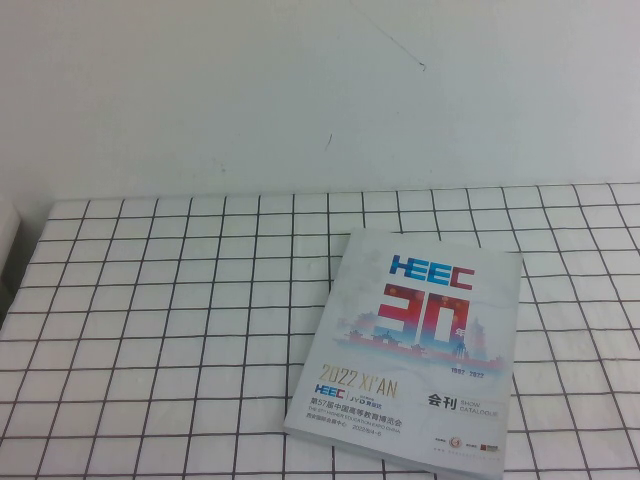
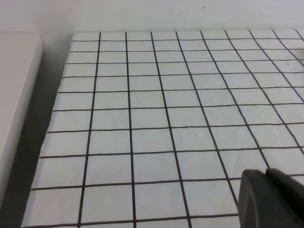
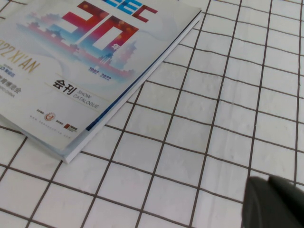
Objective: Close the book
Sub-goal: 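Close the open booklet and leave it lying on the table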
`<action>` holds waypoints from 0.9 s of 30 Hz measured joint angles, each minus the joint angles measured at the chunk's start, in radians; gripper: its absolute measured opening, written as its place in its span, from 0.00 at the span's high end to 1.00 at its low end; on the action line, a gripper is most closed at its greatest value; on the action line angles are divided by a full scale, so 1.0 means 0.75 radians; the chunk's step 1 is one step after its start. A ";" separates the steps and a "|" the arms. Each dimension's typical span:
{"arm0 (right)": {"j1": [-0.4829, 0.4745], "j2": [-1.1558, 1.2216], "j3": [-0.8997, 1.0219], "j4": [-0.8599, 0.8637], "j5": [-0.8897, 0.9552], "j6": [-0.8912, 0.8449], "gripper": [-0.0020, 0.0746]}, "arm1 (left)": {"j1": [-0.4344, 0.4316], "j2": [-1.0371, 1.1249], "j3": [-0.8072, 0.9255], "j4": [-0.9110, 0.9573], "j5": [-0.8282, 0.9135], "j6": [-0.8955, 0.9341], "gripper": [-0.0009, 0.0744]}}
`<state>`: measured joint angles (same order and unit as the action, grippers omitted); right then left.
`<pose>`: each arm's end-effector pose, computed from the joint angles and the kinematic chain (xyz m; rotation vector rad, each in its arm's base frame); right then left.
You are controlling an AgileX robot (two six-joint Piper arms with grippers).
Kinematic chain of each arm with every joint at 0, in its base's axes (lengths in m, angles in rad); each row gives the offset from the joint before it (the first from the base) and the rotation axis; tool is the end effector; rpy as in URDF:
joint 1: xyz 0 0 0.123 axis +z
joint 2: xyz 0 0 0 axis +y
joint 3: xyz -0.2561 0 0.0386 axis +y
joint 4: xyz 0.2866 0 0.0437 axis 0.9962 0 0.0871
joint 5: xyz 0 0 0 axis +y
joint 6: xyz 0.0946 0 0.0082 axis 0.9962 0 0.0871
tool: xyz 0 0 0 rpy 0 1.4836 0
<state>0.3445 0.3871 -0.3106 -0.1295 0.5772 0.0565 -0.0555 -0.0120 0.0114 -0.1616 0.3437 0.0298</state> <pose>0.1403 0.0432 0.2265 -0.3796 2.0994 0.0969 0.1214 -0.0119 0.1787 -0.0228 1.8255 -0.1751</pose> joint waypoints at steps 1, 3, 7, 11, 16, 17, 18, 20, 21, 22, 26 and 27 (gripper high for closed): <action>0.000 0.000 0.000 0.000 0.000 0.000 0.98 | 0.000 0.000 0.000 0.000 0.000 0.000 0.99; 0.000 0.000 0.000 0.000 0.000 0.000 0.98 | 0.000 0.000 0.000 0.000 0.000 0.000 0.99; 0.000 0.000 0.000 0.000 0.000 0.000 0.98 | 0.000 0.000 0.000 0.000 0.000 0.000 0.99; 0.000 0.000 0.000 0.000 0.000 0.000 0.98 | 0.000 0.000 0.000 -0.002 0.000 0.000 0.99; -0.001 -0.017 0.000 0.000 0.001 0.000 0.98 | 0.000 0.000 0.000 -0.002 0.000 0.000 0.99; -0.003 -0.039 0.000 0.000 0.004 0.000 0.98 | 0.000 0.000 0.000 -0.002 0.000 0.000 0.99; -0.008 -0.060 0.000 0.000 0.004 0.000 0.98 | 0.000 0.000 0.000 -0.002 0.000 0.000 0.99; -0.042 -0.116 0.000 -0.005 0.009 -0.015 0.98 | 0.000 0.000 0.000 -0.002 0.000 0.000 0.99; -0.064 -0.139 0.000 -0.021 0.010 -0.034 0.98 | 0.000 0.000 0.000 -0.002 0.000 0.000 0.99; -0.097 -0.166 0.001 -0.038 0.010 -0.055 0.98 | 0.000 0.000 0.000 -0.002 0.000 0.000 0.99; -0.254 -0.271 0.087 -0.062 -0.060 -0.119 0.98 | 0.000 0.000 0.000 -0.002 0.000 0.000 0.99; -0.297 -0.293 0.119 -0.062 -0.100 -0.123 0.98 | 0.000 0.000 0.000 -0.002 0.000 0.000 0.99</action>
<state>0.1217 0.1675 -0.2215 -0.1764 0.5019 -0.0357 -0.0555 -0.0120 0.0114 -0.1635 0.3437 0.0298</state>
